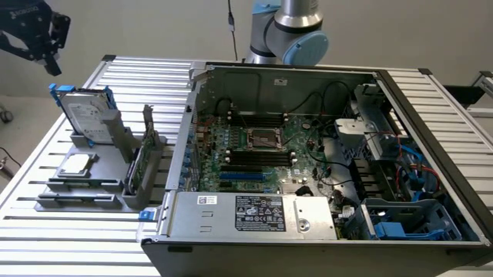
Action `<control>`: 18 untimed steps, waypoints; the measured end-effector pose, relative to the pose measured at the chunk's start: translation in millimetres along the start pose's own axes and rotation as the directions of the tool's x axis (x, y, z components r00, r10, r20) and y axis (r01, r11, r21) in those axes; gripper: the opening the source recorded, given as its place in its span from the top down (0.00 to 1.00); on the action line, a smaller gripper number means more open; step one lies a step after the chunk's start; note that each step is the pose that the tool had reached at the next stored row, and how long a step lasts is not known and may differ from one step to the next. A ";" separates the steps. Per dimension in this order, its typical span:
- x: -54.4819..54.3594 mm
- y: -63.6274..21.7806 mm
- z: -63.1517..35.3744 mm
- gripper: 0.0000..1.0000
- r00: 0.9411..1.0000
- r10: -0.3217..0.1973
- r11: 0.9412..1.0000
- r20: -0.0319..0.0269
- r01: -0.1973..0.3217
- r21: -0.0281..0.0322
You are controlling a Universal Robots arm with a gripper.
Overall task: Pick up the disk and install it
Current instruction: 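Pick up the disk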
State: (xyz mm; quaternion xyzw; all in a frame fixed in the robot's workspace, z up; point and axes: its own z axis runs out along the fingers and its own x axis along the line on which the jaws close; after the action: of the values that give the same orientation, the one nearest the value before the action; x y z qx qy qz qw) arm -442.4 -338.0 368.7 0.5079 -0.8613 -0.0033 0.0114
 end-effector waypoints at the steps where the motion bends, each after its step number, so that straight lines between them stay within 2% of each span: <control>1: 0.0 0.0 0.1 0.89 1.000 -0.015 1.000 -0.001 0.015 0.000; 5: 0.0 0.0 0.4 0.89 0.997 -0.074 0.997 -0.005 0.074 0.001; 9: 0.0 0.0 0.7 0.89 0.991 -0.132 0.991 -0.010 0.132 0.001; 13: 0.0 0.0 1.0 0.89 0.982 -0.188 0.982 -0.014 0.188 0.000; 18: 0.0 0.0 1.3 0.89 0.967 -0.255 0.967 -0.019 0.255 -0.001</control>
State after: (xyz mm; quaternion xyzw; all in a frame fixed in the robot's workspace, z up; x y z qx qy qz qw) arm -442.4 -338.0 367.4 0.6145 -0.7887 0.0007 0.0186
